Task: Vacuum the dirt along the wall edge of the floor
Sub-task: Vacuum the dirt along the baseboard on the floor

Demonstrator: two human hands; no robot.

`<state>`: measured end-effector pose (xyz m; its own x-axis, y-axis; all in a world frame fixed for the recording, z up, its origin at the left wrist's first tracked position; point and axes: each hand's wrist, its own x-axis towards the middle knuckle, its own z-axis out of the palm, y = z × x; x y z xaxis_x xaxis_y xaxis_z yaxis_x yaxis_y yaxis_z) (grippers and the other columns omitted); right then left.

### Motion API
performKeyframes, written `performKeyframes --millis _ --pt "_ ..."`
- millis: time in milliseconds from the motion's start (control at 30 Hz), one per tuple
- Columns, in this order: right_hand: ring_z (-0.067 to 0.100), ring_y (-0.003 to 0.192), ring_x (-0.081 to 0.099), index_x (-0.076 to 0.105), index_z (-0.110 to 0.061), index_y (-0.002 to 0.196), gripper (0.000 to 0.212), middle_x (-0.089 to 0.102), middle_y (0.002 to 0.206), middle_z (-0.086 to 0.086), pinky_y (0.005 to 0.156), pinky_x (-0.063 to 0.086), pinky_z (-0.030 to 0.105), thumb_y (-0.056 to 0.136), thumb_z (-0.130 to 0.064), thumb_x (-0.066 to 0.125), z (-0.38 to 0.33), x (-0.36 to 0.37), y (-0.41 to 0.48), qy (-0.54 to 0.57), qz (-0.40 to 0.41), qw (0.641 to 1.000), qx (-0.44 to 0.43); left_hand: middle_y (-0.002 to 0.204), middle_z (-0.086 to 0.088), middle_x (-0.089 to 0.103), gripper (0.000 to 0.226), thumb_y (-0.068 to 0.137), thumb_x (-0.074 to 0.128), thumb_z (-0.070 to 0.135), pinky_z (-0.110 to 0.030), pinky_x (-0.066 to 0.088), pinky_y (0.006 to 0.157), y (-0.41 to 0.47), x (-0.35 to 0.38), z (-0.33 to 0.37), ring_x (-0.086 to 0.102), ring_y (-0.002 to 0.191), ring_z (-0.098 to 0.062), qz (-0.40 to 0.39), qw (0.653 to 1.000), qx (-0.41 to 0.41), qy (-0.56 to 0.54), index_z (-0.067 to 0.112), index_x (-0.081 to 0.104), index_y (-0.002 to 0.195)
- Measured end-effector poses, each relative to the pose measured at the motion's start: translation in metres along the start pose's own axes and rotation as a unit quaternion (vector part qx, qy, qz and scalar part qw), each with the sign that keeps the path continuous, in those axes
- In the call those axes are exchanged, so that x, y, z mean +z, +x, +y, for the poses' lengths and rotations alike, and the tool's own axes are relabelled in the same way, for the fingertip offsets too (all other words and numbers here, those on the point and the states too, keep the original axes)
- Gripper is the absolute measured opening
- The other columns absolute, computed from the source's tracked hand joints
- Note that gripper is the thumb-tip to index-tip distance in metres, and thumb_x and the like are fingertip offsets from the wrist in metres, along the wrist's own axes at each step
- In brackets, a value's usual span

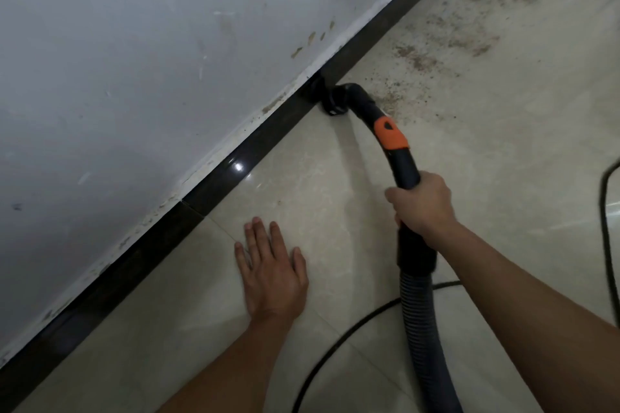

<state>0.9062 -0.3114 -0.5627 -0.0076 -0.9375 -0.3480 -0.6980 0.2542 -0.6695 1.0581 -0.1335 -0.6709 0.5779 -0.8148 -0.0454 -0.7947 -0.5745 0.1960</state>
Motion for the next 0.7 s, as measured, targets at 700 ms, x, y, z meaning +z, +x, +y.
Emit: performKeyframes --millis 700 --pt "0.027 0.048 0.059 0.062 -0.001 0.084 0.014 0.064 0.066 0.017 0.046 0.048 0.027 0.076 -0.009 0.069 0.121 -0.155 -0.026 0.002 0.155 0.973 0.169 0.160 -0.021 0.009 0.062 0.102 0.027 0.040 -0.052 0.008 0.118 0.098 -0.008 0.086 0.006 0.148 -0.035 -0.095 0.988 0.112 0.038 0.006 0.018 0.152"
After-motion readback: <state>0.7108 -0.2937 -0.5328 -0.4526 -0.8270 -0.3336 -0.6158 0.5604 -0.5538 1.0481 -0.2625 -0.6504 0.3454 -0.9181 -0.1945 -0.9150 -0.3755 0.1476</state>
